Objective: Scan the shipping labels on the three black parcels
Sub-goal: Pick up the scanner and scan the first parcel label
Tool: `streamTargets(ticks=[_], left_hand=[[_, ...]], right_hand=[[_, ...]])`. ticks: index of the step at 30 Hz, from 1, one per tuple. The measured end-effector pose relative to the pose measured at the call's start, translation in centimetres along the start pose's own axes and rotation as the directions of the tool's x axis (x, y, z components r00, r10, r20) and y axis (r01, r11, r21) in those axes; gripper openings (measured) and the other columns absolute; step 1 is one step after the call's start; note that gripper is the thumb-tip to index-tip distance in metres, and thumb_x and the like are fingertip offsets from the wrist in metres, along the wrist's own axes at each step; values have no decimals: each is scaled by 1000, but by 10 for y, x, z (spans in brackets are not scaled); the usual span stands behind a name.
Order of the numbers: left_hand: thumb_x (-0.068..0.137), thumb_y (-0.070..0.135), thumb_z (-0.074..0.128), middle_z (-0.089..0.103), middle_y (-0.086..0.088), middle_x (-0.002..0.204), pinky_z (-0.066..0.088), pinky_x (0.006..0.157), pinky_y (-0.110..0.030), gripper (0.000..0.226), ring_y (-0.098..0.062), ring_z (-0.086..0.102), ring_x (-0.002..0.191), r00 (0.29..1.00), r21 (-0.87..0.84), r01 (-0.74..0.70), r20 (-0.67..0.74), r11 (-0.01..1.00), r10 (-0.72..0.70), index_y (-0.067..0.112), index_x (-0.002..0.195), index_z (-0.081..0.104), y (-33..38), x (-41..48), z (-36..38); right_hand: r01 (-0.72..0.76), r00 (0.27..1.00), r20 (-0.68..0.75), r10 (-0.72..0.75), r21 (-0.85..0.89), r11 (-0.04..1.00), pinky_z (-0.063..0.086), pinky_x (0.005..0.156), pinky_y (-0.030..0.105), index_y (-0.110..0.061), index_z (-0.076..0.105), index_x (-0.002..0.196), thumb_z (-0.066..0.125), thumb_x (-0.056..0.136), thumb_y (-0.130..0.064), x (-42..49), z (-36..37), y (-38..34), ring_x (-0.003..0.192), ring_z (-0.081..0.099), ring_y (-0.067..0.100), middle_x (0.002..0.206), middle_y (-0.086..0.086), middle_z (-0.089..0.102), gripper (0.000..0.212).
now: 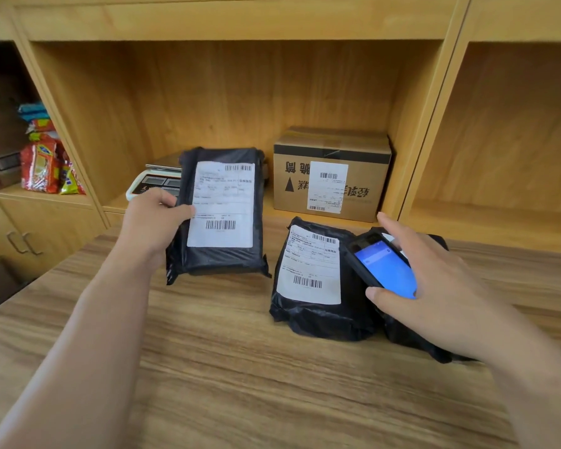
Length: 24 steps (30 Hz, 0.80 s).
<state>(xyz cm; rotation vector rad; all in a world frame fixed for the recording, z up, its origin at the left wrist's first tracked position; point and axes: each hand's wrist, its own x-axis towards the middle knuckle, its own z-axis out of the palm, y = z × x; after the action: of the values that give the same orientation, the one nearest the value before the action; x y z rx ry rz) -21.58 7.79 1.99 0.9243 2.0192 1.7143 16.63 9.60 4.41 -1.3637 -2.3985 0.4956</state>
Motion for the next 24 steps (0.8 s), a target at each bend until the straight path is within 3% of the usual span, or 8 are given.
streamTargets(ticks=[3, 6, 9, 13, 15, 19, 24], left_hand=[[83, 5, 75, 54, -9, 78, 46, 67, -40, 30, -26, 59, 80, 999, -130, 2, -37, 992, -7, 20, 72, 51, 9, -6, 3], [81, 6, 77, 60, -2, 70, 51, 72, -43, 28, -26, 63, 79, 993, -148, -67, -102, 987, 53, 20, 72, 54, 15, -13, 13], [79, 12, 78, 60, 16, 51, 53, 70, -40, 27, -20, 59, 67, 971, -52, -167, -182, 985, 155, 23, 70, 54, 20, -23, 25], [81, 20, 76, 66, 13, 69, 51, 73, -34, 24, -18, 65, 75, 916, 118, -278, -266, 953, 300, 28, 70, 55, 26, -38, 35], [81, 22, 76, 64, 16, 70, 48, 73, -30, 22, -15, 63, 76, 899, 164, -310, -269, 937, 345, 28, 71, 58, 27, -41, 38], [80, 22, 81, 63, 12, 69, 43, 67, -23, 20, -9, 58, 67, 927, 147, -274, -224, 950, 302, 27, 75, 62, 22, -40, 40], [76, 24, 85, 66, 13, 73, 41, 66, -20, 29, -8, 62, 71, 940, 124, -245, -213, 961, 267, 30, 71, 57, 24, -41, 41]], right_hand=[[24, 1000, -1, -24, 11, 1000, 29, 88, 28, -59, -2, 151, 64, 85, -56, -1, 0, -3, 121, 35, 2, 148, -24, 31, 94], [50, 999, 7, -50, 18, 999, 30, 89, 26, -61, -3, 150, 65, 84, -54, -3, 1, -8, 117, 31, -4, 144, -28, 30, 95], [72, 997, 30, -72, 9, 997, 29, 88, 24, -63, -5, 148, 66, 84, -51, -7, 3, -16, 113, 28, -7, 135, -32, 29, 97], [112, 992, 66, -111, -16, 994, 31, 94, 25, -64, -10, 145, 63, 82, -53, -12, 10, -28, 124, 31, -3, 131, -39, 22, 96], [127, 987, 102, -123, -31, 991, 32, 92, 25, -63, -12, 145, 61, 82, -55, -13, 15, -35, 116, 31, -2, 128, -38, 23, 96], [141, 979, 154, -133, -45, 989, 38, 90, 27, -63, -14, 143, 60, 82, -58, -17, 23, -44, 110, 38, 2, 121, -32, 29, 96], [129, 980, 159, -119, -59, 990, 40, 89, 27, -63, -15, 142, 58, 82, -58, -17, 25, -46, 109, 40, 3, 117, -31, 30, 96]])
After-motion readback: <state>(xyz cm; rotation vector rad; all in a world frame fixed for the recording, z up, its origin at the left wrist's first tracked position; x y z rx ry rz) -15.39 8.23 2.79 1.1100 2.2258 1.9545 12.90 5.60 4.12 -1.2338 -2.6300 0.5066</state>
